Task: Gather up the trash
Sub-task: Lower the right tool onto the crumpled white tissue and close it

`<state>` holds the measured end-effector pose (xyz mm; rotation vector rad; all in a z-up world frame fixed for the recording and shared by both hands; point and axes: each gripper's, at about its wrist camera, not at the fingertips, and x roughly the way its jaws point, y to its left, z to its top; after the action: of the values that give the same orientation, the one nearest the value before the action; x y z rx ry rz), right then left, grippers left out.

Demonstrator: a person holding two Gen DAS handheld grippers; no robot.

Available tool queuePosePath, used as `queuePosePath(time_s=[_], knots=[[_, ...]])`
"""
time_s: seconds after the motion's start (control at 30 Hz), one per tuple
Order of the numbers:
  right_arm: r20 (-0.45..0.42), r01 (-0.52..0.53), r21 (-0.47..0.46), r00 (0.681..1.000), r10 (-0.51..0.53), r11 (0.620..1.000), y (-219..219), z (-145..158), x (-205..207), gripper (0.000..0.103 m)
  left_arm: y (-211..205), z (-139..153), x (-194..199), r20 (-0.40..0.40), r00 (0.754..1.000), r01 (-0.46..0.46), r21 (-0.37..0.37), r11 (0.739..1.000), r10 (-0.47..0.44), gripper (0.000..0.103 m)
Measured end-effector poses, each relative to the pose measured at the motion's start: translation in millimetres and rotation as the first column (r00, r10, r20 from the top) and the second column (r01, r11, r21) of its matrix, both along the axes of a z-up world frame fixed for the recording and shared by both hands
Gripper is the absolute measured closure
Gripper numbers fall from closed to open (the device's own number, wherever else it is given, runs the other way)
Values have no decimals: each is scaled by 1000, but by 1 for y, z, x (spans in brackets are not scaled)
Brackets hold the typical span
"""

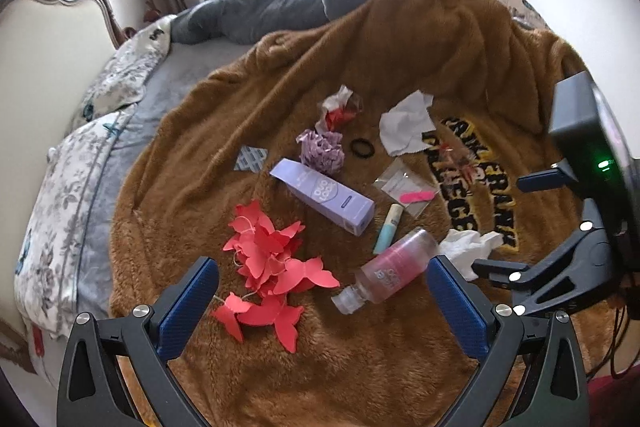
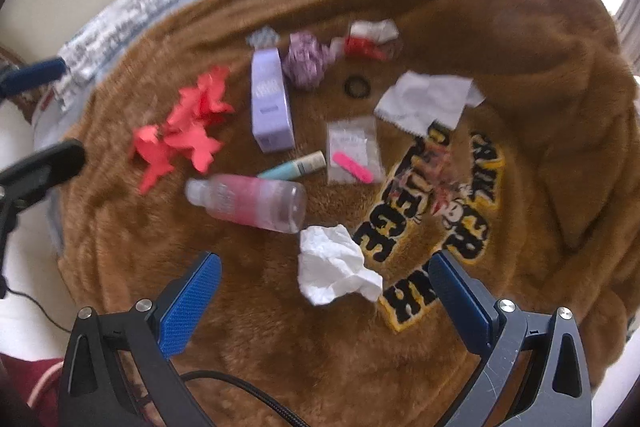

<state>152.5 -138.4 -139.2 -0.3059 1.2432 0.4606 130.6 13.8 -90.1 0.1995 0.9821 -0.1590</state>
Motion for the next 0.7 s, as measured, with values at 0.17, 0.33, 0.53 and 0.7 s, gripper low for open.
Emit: queuePosePath(time_s=[0.17,0.33,0.53,0.7], knots=[[-107,-47,-73,994,39,996,12,-45,25,0,3,-22,22,-58,998,-5,-11,1000,4,0],[-223,-53,-180,975,12,982,23,-95,35,1,0,-42,39,-117,993,0,-5,1000,0,0],[-283,-74,-194,959,16,978,31,-113,32,24,-7,-53,51,-139,990,24,2,1000,-23,0],[-301,-72,-165,953,20,984,38,-114,33,56,-17,-56,53,-133,989,61,14,998,-58,0]])
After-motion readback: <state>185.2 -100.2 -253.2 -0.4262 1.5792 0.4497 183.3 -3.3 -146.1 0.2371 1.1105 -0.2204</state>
